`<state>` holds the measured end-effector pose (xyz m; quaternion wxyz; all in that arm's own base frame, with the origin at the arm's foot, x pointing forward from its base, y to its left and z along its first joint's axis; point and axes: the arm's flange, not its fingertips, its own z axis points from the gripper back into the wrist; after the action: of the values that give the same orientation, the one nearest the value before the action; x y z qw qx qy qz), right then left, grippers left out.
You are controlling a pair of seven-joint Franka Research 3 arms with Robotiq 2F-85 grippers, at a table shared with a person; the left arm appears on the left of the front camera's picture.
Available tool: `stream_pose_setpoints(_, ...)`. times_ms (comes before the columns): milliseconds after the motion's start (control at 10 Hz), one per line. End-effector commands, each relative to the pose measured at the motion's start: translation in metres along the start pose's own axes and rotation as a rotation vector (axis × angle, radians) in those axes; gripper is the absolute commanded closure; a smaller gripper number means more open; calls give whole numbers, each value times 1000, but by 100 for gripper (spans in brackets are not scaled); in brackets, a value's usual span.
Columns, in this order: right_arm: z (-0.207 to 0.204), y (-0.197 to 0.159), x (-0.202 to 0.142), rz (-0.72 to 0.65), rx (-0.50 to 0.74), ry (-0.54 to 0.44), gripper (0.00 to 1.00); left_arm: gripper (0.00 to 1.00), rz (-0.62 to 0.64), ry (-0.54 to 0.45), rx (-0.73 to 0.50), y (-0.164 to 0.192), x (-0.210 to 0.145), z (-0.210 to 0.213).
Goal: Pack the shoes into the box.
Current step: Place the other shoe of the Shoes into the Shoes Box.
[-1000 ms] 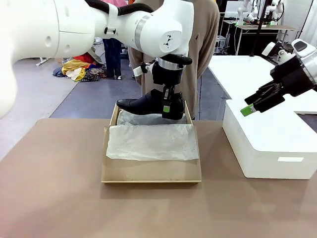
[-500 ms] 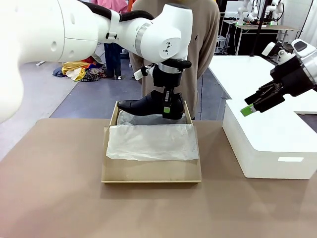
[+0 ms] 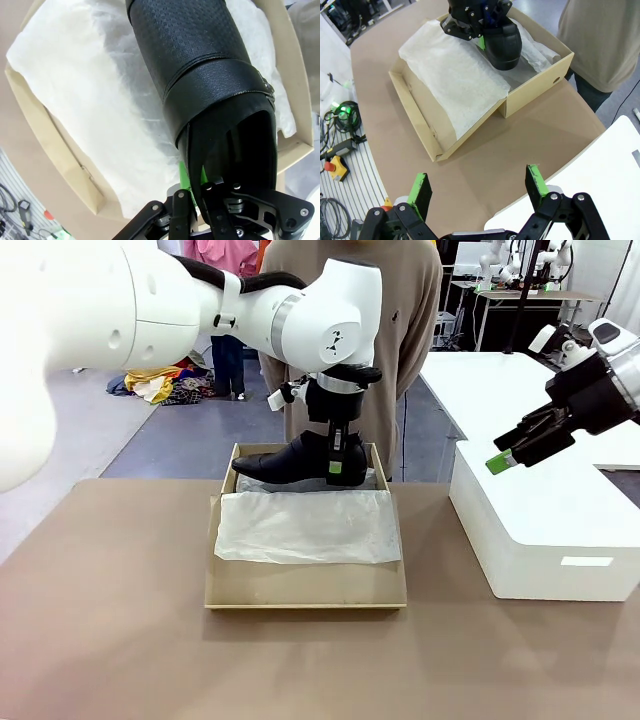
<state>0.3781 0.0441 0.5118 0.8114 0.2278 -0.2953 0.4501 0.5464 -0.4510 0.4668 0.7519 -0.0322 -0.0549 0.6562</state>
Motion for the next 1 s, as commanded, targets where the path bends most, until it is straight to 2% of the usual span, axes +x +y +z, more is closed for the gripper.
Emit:
stream_pose_setpoints(0, -2, -3, 0, 22, 14, -33, 0, 100, 76, 10, 10, 2, -3, -1)
stream_pose_setpoints(900, -2, -3, 0, 22, 14, -33, 0, 100, 96, 32, -4, -9, -14, -18)
